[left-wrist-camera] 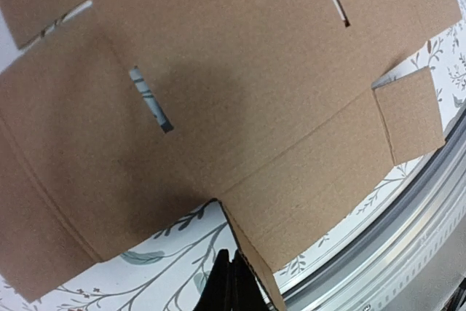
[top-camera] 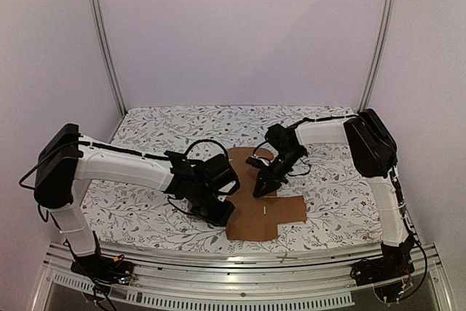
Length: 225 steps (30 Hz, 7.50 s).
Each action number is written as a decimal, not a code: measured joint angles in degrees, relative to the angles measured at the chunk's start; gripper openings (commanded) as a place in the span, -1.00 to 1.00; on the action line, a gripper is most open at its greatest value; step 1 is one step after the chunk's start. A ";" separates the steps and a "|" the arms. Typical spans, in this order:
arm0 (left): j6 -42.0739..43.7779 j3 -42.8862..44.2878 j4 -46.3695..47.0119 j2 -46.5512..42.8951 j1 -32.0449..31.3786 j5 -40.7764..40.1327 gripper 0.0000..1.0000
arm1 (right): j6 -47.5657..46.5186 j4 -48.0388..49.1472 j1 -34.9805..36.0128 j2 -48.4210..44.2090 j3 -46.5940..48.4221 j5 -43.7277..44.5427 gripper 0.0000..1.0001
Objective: Fold the paper box
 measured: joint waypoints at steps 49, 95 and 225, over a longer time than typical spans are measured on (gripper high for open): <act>-2.75 -1.09 5.09 2.32 -3.85 5.09 -1.00 | -41.83 9.64 3.19 -31.47 -26.88 20.17 -0.09; -11.23 -15.47 25.38 -2.38 -1.55 0.50 -1.00 | -47.43 9.38 12.98 -16.24 -16.26 26.38 -0.27; -11.89 -23.47 24.87 -23.34 6.78 -21.99 -0.95 | -18.43 -5.44 32.68 -21.38 -20.57 53.86 0.25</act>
